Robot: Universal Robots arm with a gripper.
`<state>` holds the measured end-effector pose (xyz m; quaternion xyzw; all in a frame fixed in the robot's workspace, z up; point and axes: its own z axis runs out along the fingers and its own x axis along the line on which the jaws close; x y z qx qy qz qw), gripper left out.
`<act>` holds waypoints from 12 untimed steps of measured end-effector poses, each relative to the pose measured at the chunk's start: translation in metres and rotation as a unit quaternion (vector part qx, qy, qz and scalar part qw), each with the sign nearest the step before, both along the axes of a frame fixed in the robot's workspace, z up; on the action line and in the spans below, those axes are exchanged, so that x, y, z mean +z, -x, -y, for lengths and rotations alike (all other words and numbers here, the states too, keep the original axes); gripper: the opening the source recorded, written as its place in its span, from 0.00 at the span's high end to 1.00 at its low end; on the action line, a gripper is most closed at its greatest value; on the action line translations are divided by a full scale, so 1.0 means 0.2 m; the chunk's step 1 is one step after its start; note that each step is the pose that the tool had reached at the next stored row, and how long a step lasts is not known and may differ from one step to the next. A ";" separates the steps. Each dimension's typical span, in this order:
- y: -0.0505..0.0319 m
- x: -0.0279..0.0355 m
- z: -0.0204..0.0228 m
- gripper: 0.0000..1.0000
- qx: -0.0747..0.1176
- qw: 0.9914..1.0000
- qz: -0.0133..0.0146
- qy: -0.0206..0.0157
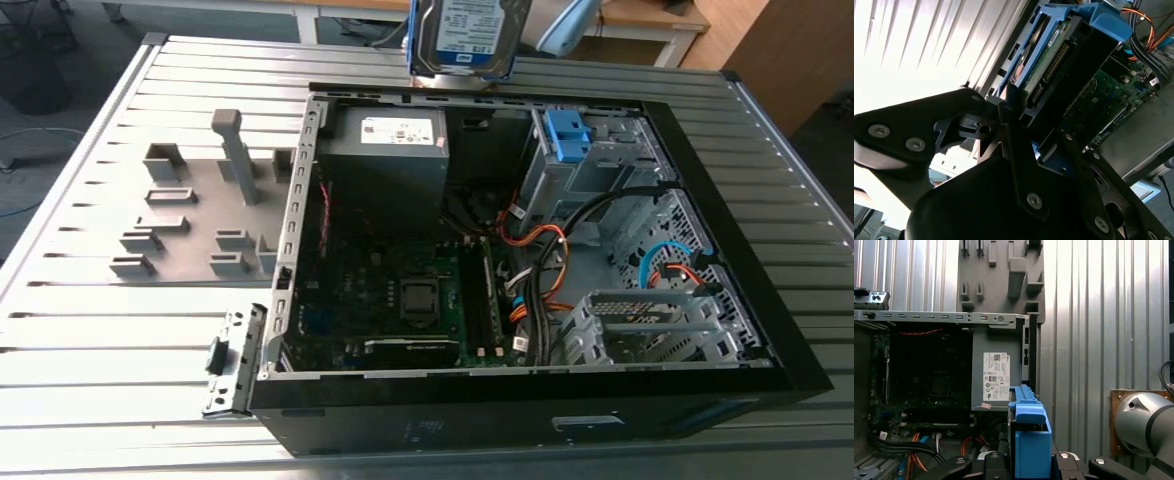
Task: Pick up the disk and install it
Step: 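Pick up the disk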
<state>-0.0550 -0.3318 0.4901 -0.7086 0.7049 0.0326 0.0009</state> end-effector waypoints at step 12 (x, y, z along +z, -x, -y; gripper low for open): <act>0.000 0.000 0.041 0.64 0.000 1.000 0.000 0.000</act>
